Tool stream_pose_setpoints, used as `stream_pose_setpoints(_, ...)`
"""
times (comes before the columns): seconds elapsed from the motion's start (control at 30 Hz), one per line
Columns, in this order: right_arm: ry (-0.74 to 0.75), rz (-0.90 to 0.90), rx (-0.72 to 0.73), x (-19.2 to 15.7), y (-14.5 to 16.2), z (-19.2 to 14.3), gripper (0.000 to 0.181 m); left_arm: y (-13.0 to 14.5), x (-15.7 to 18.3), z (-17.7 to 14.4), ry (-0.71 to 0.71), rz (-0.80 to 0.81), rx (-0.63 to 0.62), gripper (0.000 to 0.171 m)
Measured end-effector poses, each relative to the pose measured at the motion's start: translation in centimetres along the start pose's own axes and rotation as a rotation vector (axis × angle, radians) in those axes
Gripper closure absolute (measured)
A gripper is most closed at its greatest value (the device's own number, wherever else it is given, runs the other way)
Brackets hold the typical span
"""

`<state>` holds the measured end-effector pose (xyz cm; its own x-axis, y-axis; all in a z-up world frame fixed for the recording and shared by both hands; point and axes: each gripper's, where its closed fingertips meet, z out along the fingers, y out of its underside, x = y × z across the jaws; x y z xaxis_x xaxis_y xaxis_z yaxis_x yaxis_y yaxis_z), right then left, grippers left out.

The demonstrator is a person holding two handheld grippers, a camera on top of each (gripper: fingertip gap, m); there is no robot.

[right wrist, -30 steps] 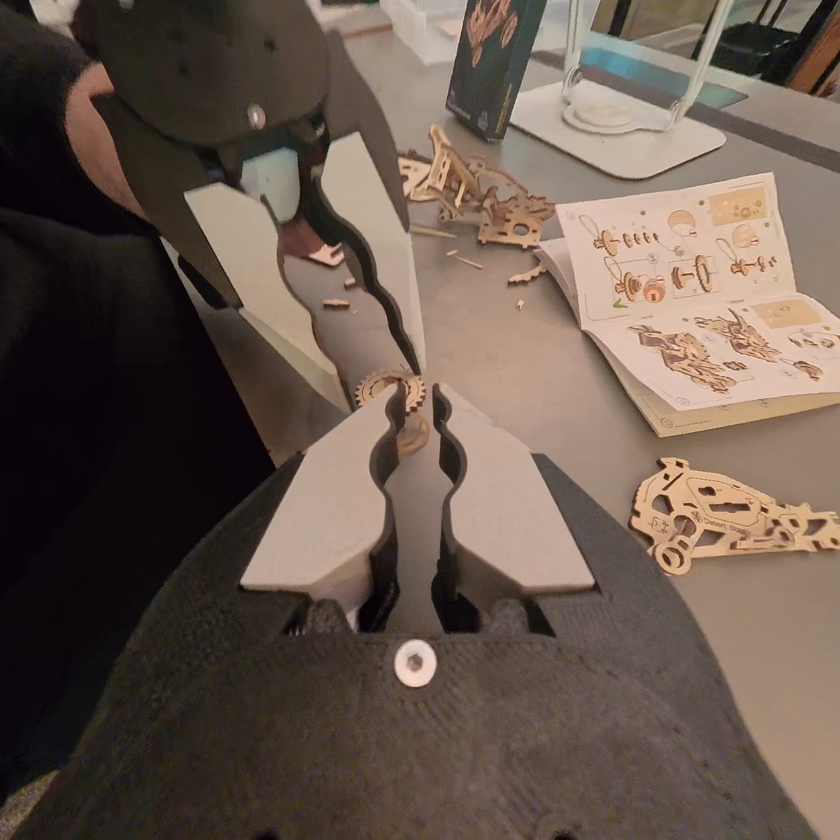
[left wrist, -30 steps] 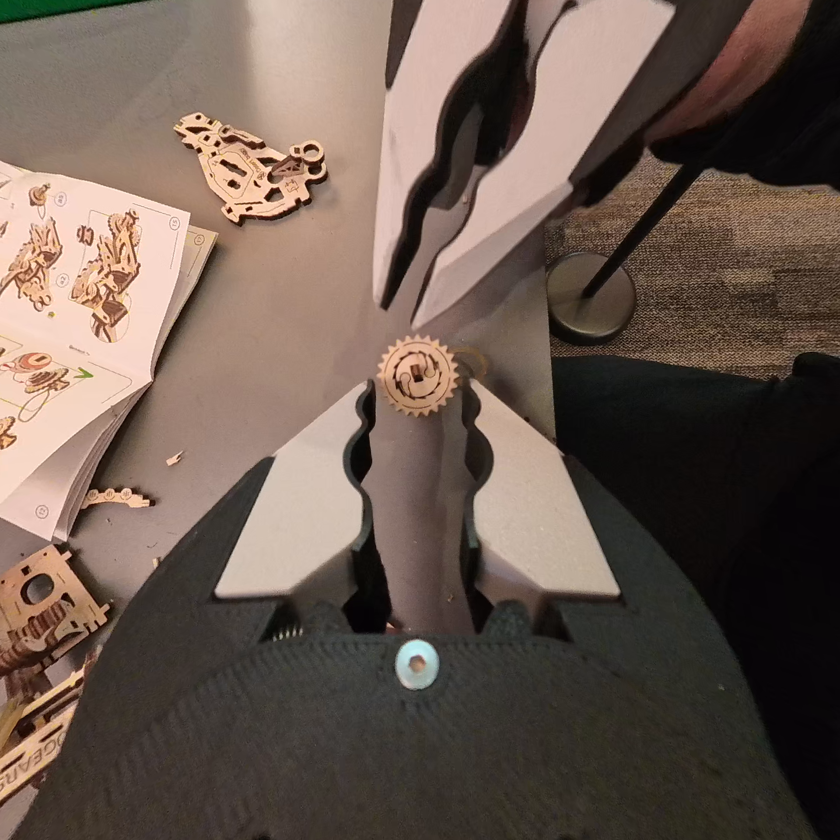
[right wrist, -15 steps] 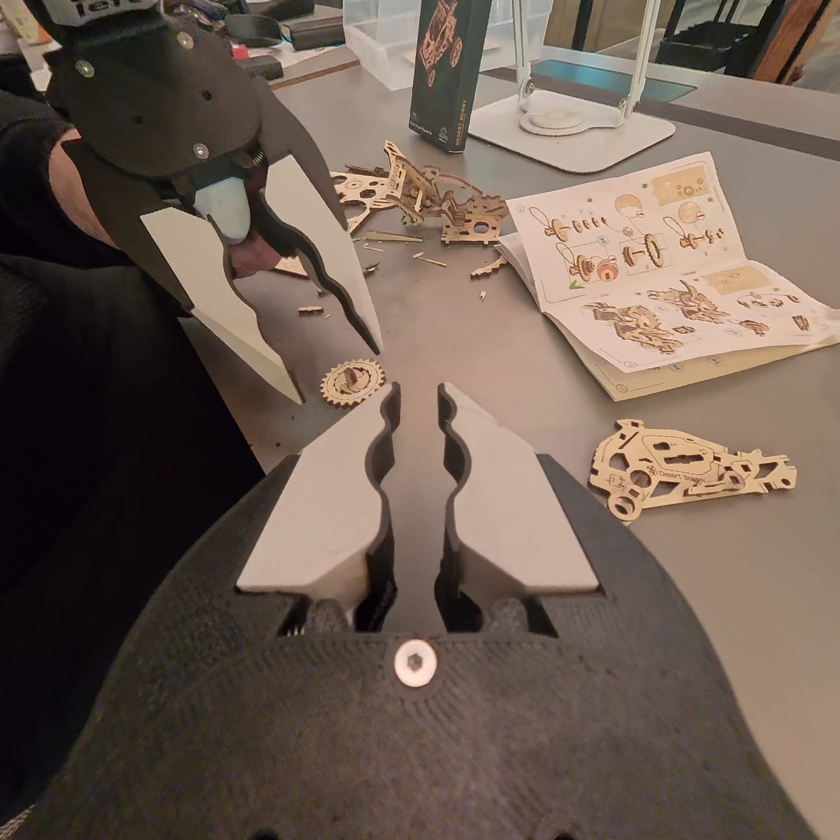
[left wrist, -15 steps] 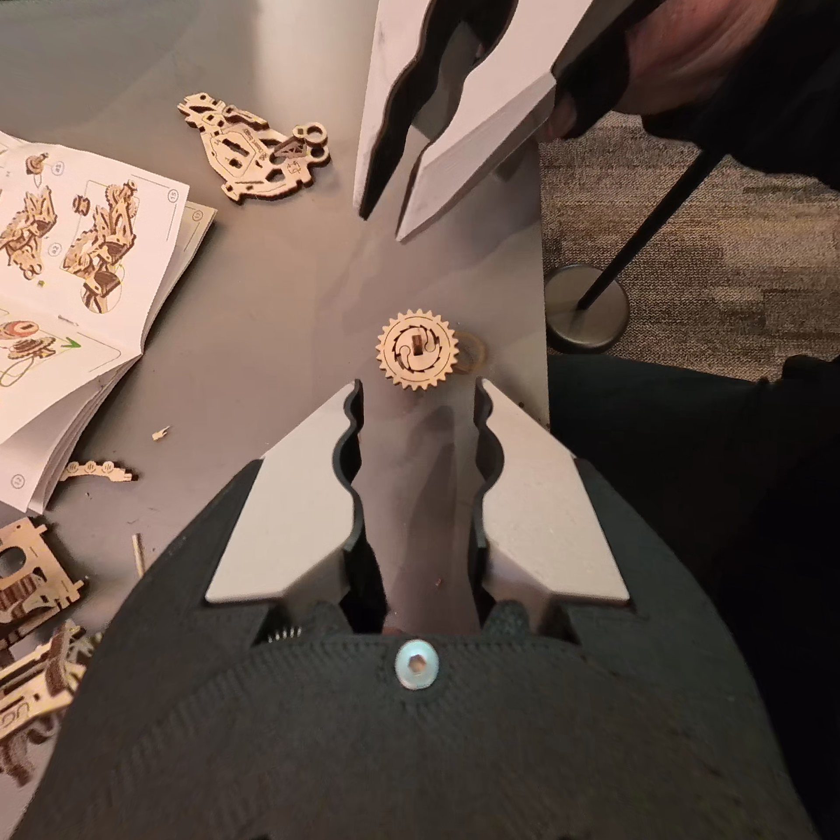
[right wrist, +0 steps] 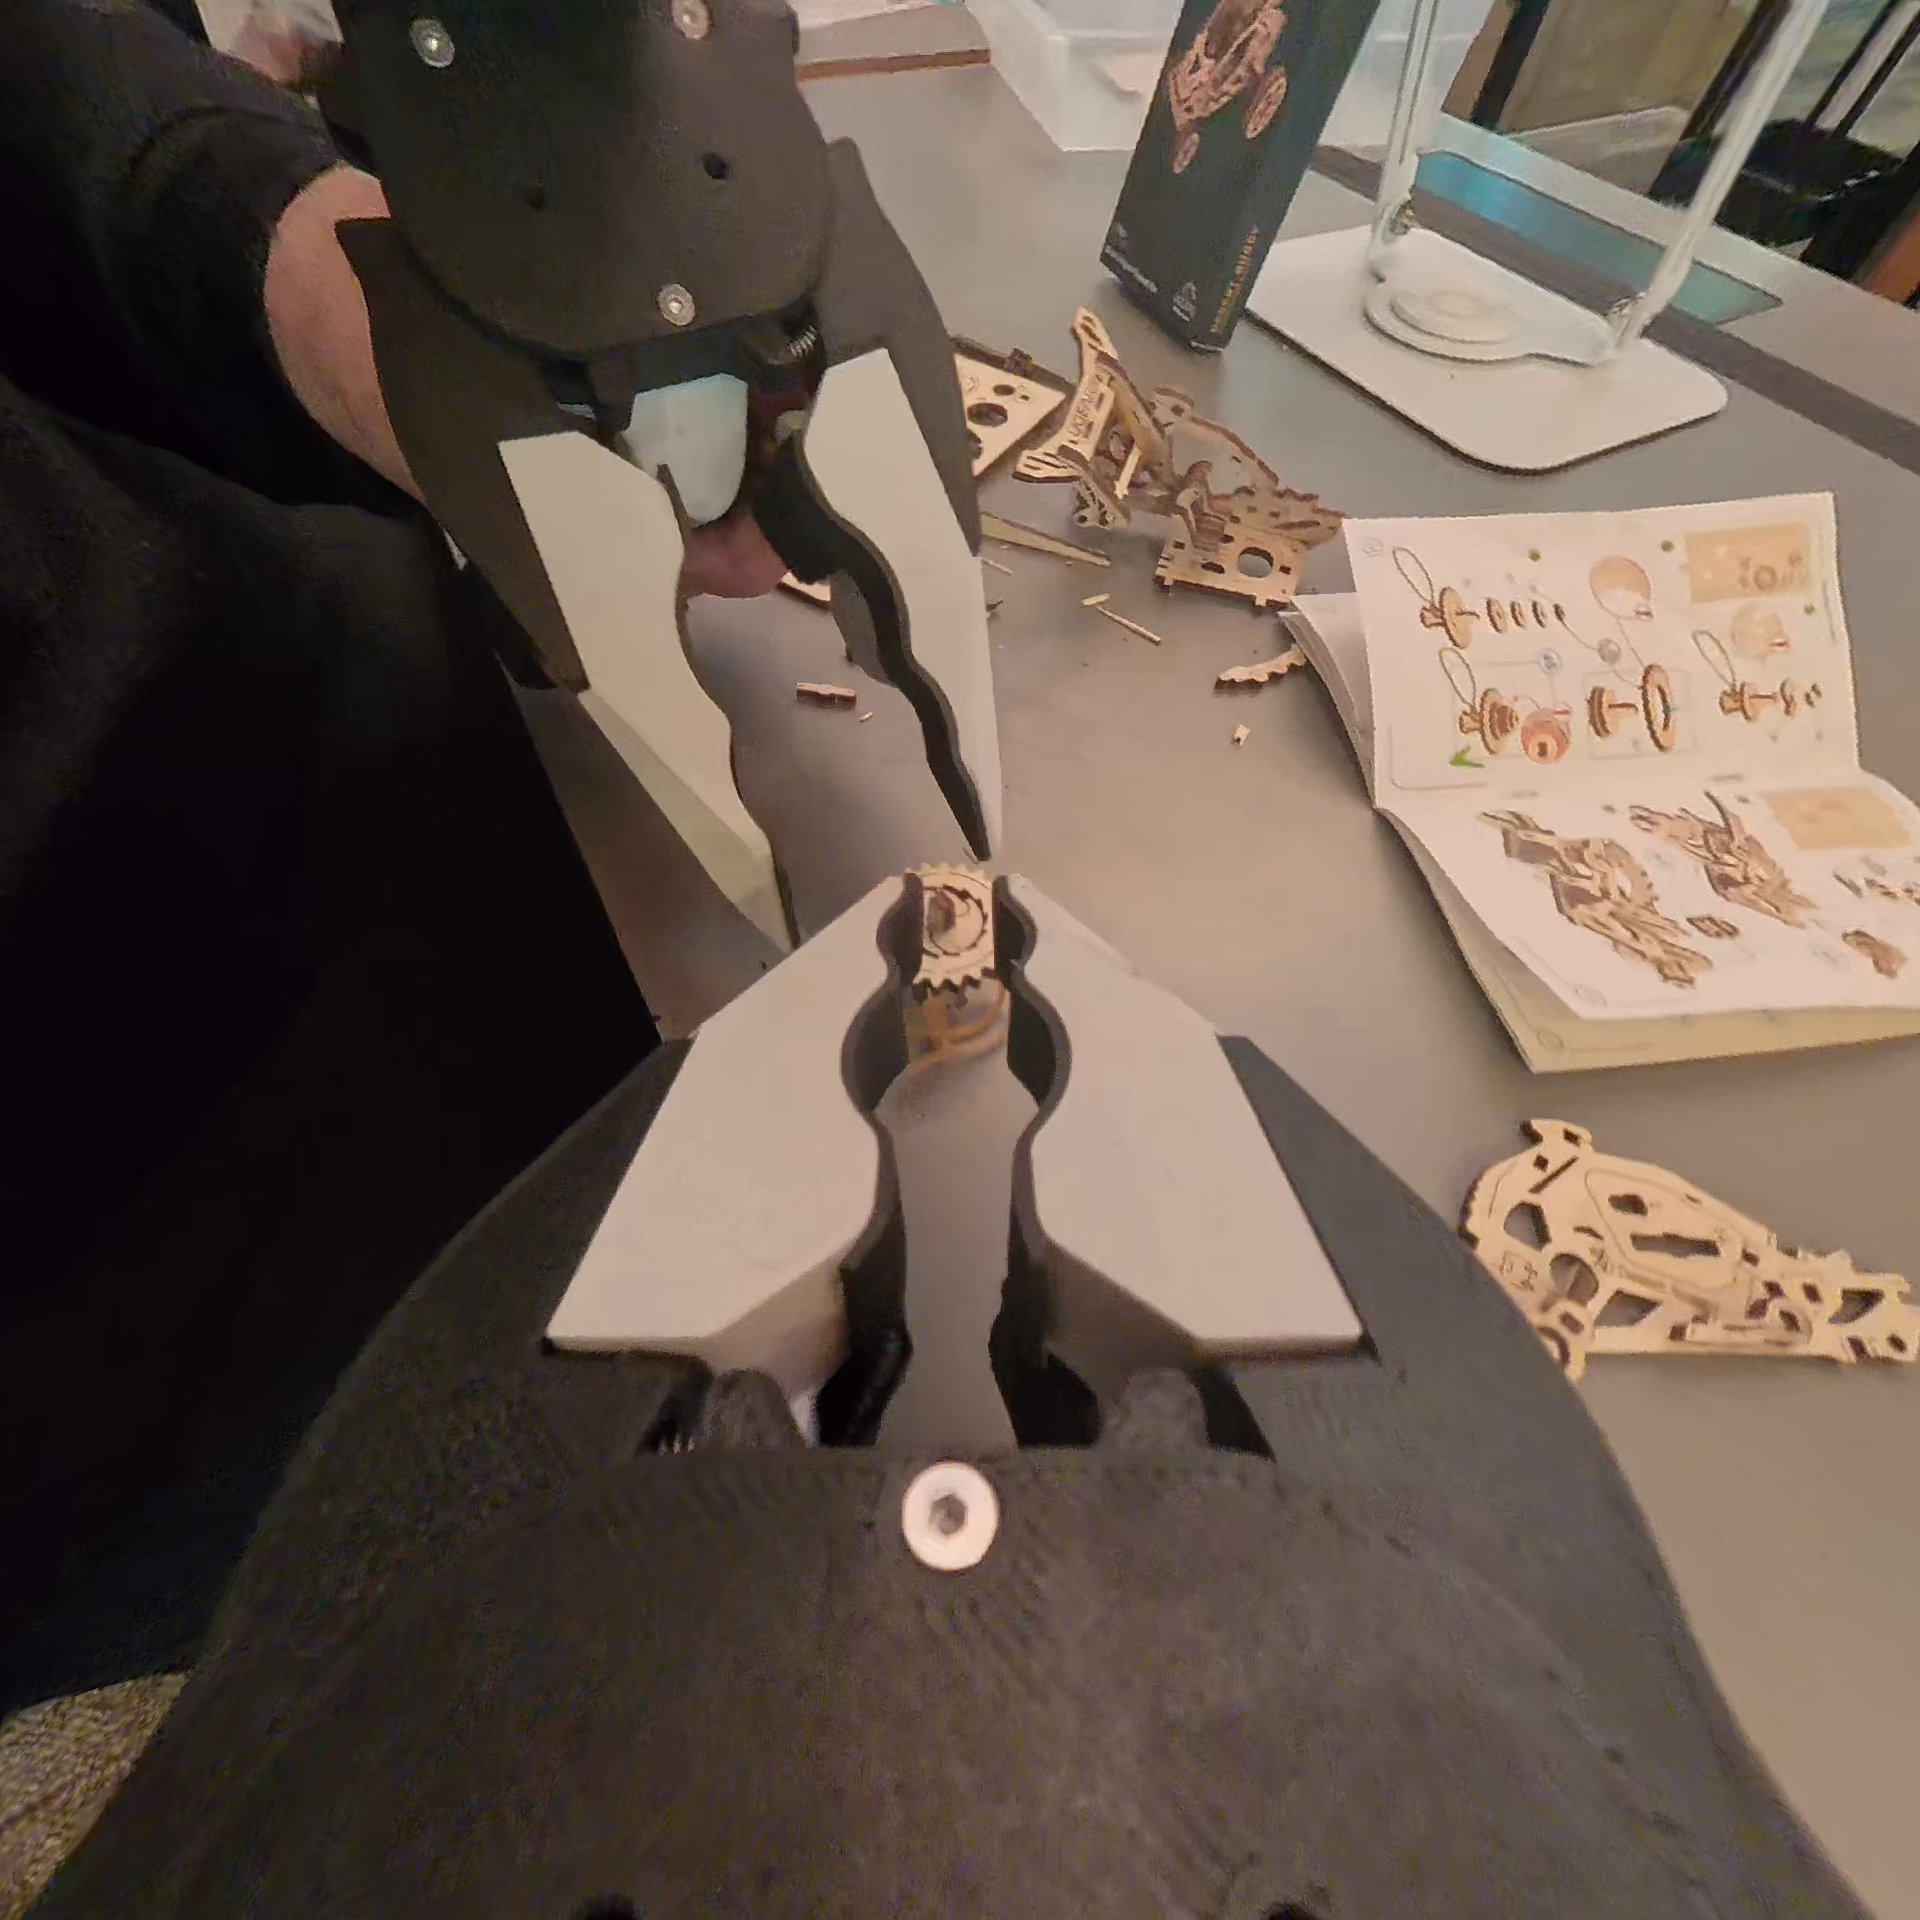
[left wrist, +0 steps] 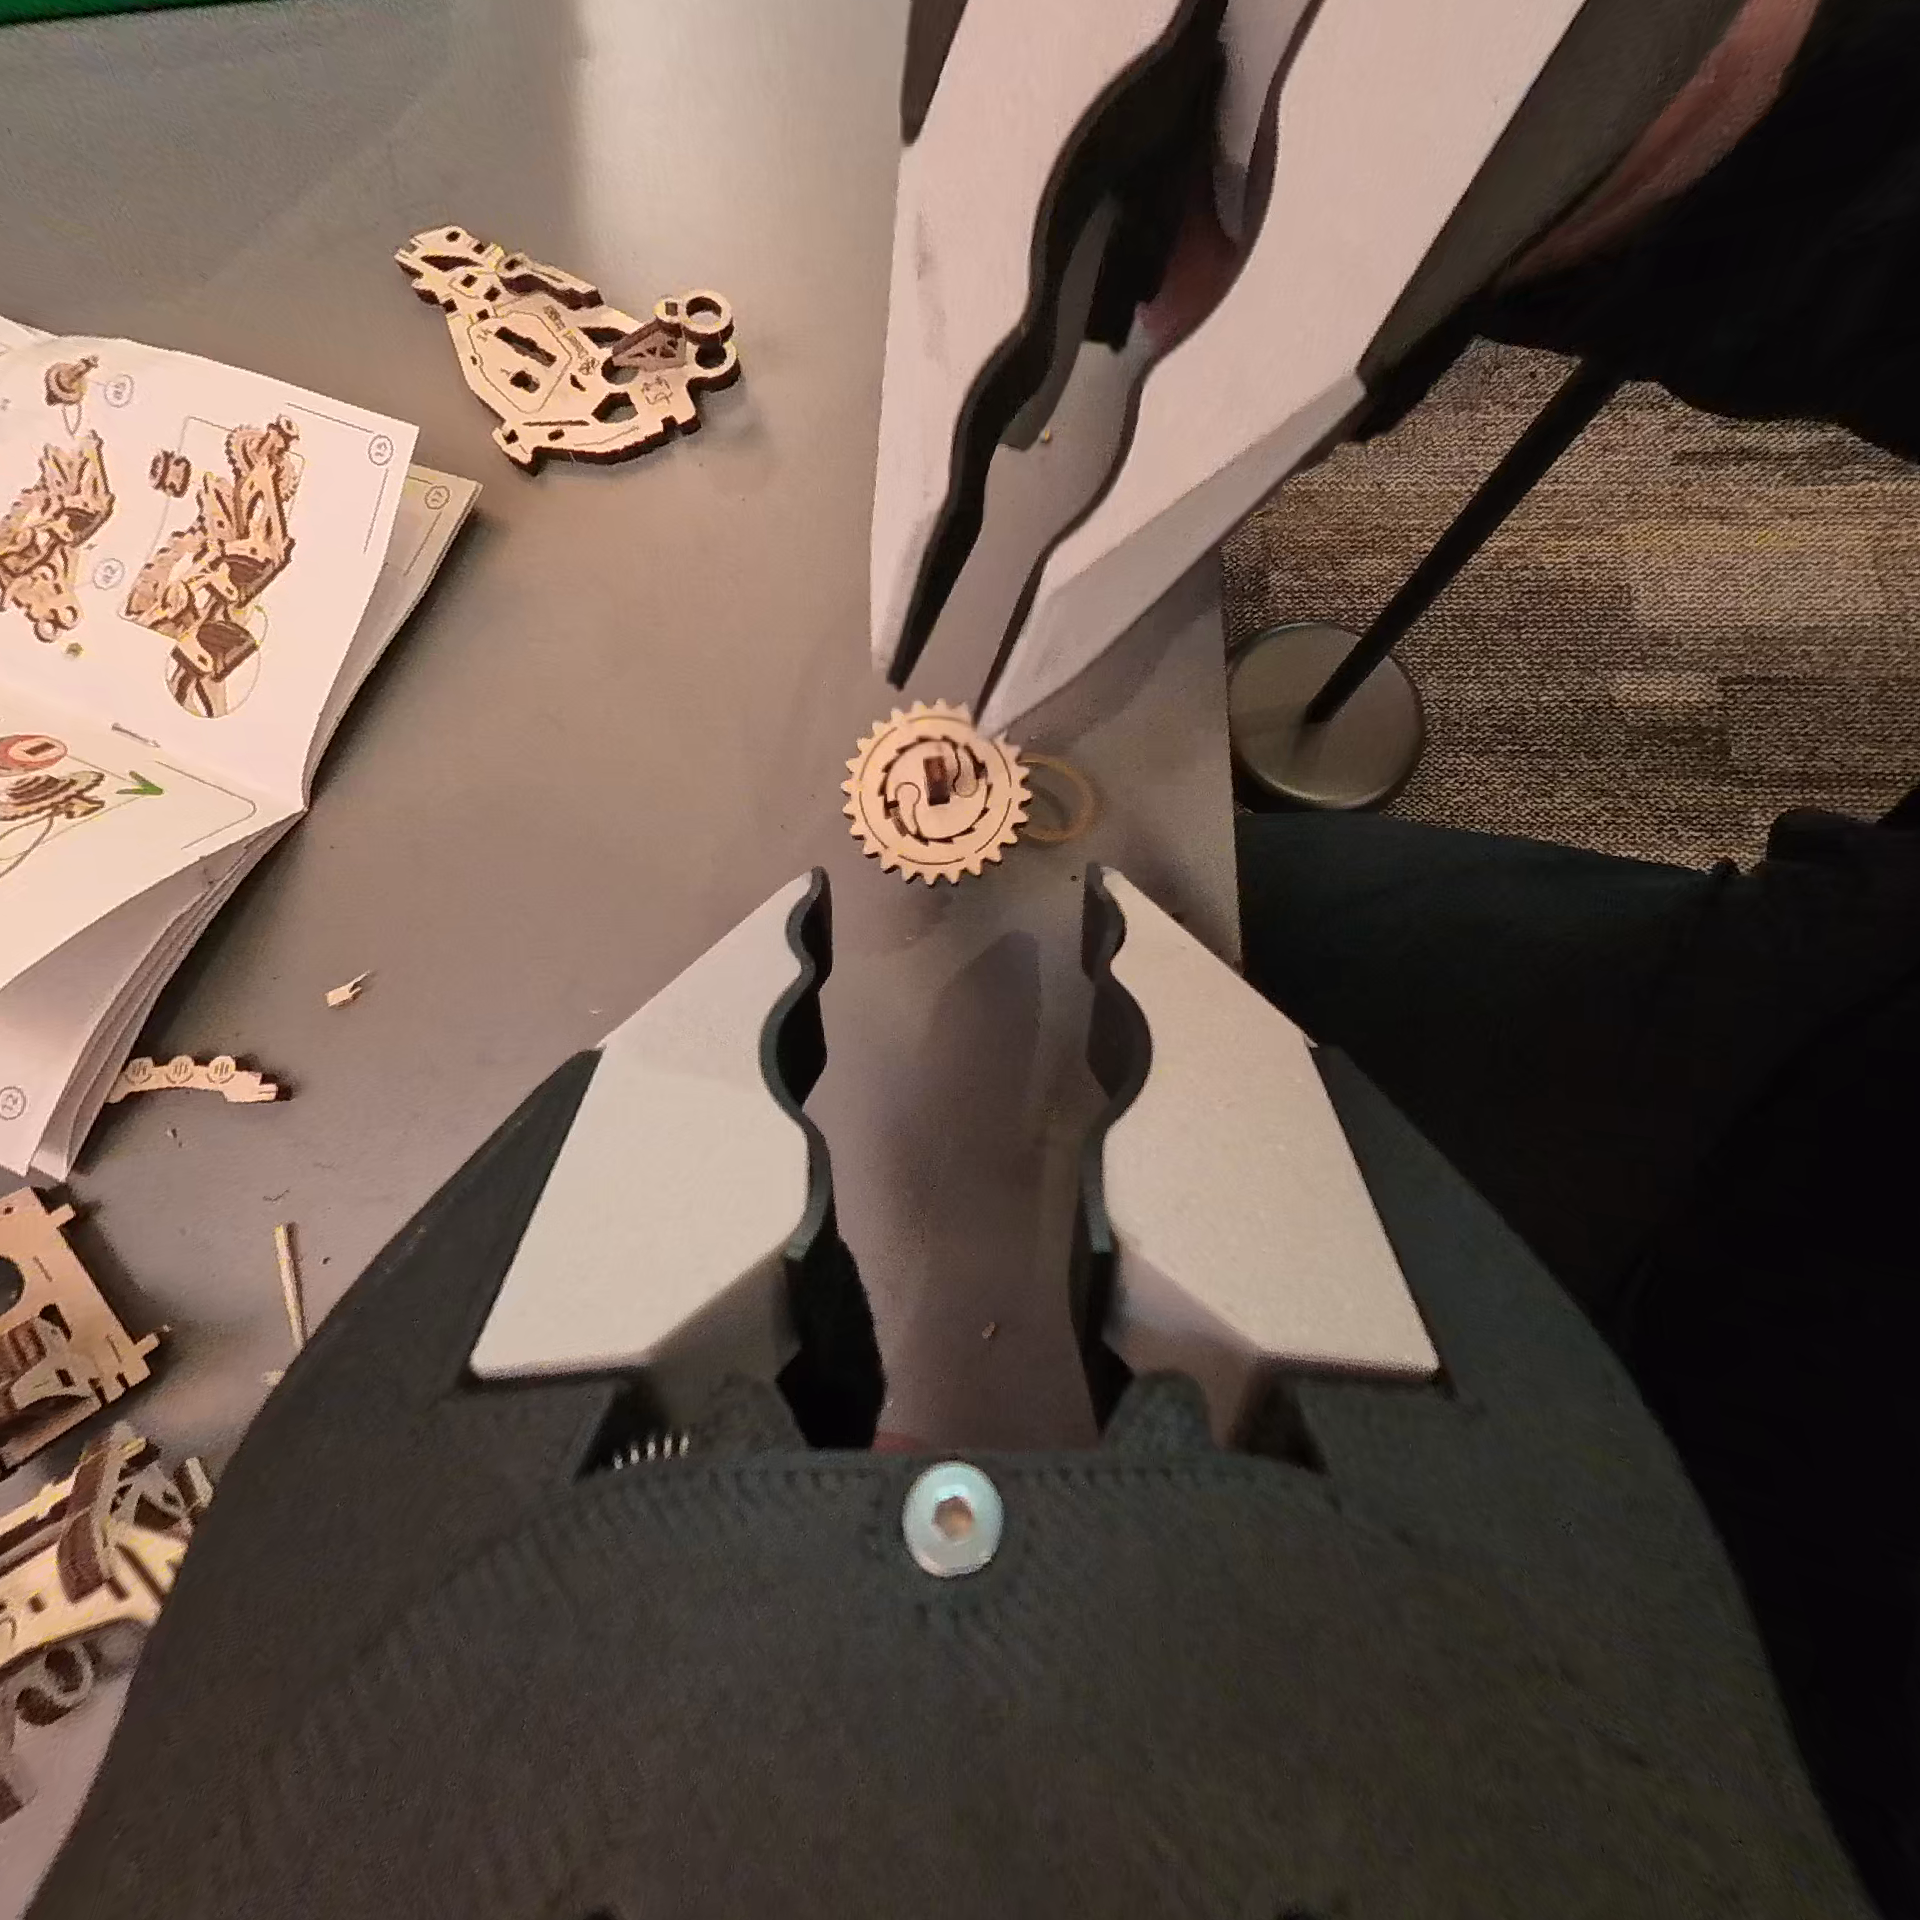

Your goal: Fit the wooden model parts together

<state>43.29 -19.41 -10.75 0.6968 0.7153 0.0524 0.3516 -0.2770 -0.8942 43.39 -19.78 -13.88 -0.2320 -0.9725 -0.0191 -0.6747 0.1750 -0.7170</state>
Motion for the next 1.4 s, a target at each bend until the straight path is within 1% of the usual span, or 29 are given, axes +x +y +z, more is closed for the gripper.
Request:
stream_pose_setpoints(0.17, -0.003, -0.063, -0.075, -0.2, 0.5, 1.1, 0.173, -0.1, 0.3, 0.1, 0.009, 0.002, 0.003, 0.126)
stream_pose_setpoints(0.37, -0.032, -0.077, -0.122, -0.4, 1.2, 1.7, 0.179, -0.1, 0.4, 0.2, 0.018, 0.002, 0.006, 0.127)
stream_pose_setpoints(0.53, -0.033, -0.072, -0.114, -0.4, 1.2, 1.6, 0.179, -0.1, 0.7, 0.3, 0.032, 0.005, 0.006, 0.129)
stream_pose_setpoints(0.77, -0.023, -0.048, -0.095, -0.2, 1.3, 1.4, 0.179, -0.3, 1.1, 0.3, 0.033, 0.006, 0.006, 0.124)
stream_pose_setpoints(0.93, -0.009, -0.044, -0.092, -0.1, 1.3, 1.4, 0.18, -0.1, 1.4, 0.3, 0.038, 0.004, 0.002, 0.127)
stream_pose_setpoints(1.2, -0.006, -0.04, -0.09, -0.1, 1.3, 1.4, 0.18, 0.0, 1.8, 0.3, 0.031, 0.012, -0.005, 0.123)
stream_pose_setpoints(1.4, 0.0, -0.034, -0.087, 0.0, 1.3, 1.4, 0.18, 0.1, 1.9, 0.2, 0.035, 0.012, -0.006, 0.127)
